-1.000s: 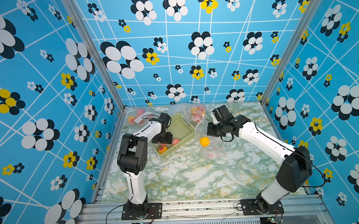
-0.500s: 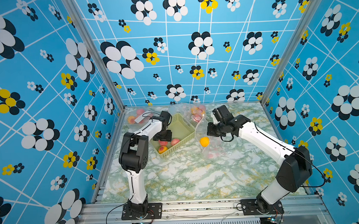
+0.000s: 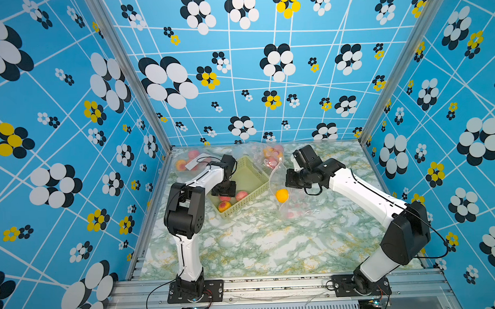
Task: Place the peach in a zip-top bag and seal the zipper
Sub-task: Pick up the peach from the basket, then place the peach in the zipper food storage bag.
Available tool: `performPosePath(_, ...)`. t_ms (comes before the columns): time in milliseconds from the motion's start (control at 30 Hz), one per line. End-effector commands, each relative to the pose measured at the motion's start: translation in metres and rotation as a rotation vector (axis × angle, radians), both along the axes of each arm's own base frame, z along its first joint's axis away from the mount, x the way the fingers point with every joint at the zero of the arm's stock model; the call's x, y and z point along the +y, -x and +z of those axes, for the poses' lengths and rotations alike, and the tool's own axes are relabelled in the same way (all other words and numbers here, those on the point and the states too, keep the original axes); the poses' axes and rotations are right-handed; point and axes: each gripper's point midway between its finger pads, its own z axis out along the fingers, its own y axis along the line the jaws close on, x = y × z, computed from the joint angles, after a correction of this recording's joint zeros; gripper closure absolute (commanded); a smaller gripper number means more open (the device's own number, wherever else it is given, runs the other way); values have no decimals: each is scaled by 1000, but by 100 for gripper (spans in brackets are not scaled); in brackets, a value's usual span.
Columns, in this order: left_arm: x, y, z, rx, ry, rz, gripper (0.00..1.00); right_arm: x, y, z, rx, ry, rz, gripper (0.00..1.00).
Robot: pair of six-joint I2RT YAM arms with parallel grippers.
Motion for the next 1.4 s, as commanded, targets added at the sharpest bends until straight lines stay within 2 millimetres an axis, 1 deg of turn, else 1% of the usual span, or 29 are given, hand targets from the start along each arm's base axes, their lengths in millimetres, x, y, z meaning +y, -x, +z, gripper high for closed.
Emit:
performPosePath(0,-2,6,15,-19,19,6,39,-2,1,-4,12,30,-5,100)
performPosePath(67,-5,5,23,-40,37,5,40,-2,1,-3,10,28,-8,100)
performPosePath(200,-14,3,47,-104,93,0,41,-2,0,-5,12,32,-8,100)
performPosePath(367,-32,-1,91,-220,195,-18,41,-1,-1,-5,10,29,-11,100)
performPosePath(500,-58,1,130,-312,316,-58,42,-1,-2,-4,7,27,-12,100)
performPosePath(600,-82,4,159,-379,437,-90,41,-1,-2,-3,6,25,-13,100)
performPosePath(767,-131,14,206,-464,668,-159,42,0,-2,-2,3,19,-13,100)
performPosePath(867,-161,23,228,-493,777,-215,42,1,-2,-1,2,12,-14,100)
performPosePath(967,-190,29,240,-507,856,-268,42,3,-2,-1,2,4,-10,100)
performPosePath(1100,-222,35,239,-470,907,-328,41,4,-2,1,-1,-4,-7,100)
performPosePath(1267,-248,38,218,-402,912,-359,42,3,-1,3,-6,-6,-9,100)
performPosePath(1367,-252,36,201,-374,881,-353,41,2,0,4,-9,-7,-10,100)
